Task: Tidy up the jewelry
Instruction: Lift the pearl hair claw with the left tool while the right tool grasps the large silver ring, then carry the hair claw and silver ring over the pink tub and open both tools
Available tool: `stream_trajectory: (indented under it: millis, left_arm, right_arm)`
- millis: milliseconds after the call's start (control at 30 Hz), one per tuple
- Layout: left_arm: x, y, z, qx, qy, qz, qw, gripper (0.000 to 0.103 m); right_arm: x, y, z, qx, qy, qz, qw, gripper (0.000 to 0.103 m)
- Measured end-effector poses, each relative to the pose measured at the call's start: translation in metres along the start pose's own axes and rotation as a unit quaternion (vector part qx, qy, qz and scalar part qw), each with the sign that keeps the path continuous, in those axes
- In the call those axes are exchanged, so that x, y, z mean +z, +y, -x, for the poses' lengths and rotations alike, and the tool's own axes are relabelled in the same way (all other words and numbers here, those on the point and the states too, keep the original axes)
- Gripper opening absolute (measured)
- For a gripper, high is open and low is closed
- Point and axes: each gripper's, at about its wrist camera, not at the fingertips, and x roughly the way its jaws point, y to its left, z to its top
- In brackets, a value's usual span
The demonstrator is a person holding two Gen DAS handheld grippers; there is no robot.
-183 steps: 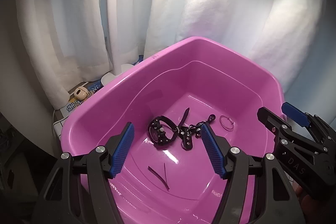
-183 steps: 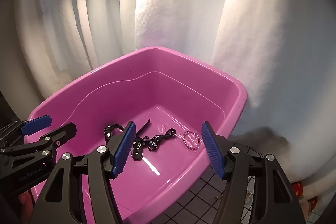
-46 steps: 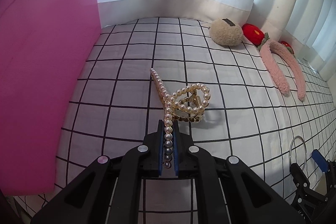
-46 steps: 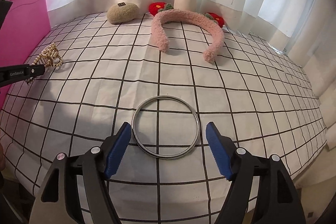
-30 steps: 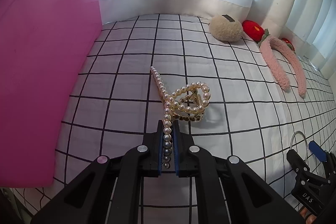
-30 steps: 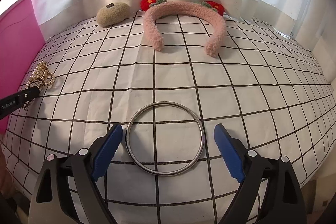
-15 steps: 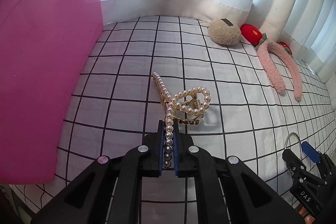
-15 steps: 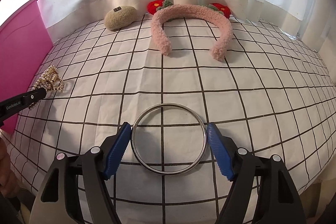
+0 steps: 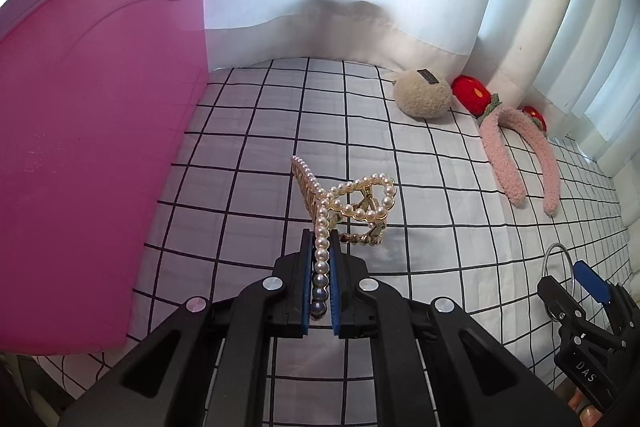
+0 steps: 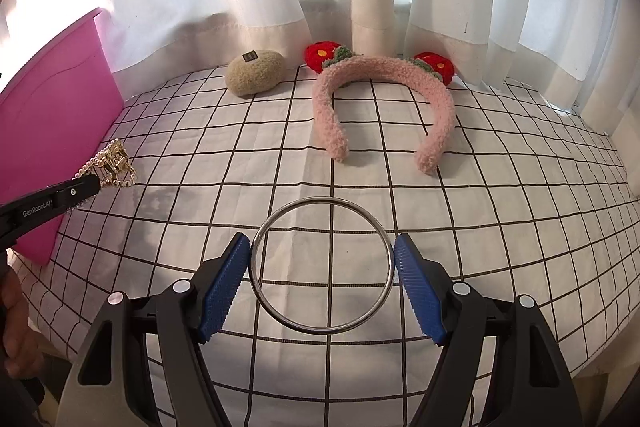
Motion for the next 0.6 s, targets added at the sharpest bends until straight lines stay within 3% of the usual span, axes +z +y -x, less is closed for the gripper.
stream_trajectory:
  millis: [600]
  left_arm:
    - [0.038,-0.005,0.073,-0.010,-0.059,0.039,0.9974,0.007]
  right_arm:
    - [0.071,0.014,0.051,0.040,-0.064,0.065,0.995,0.072]
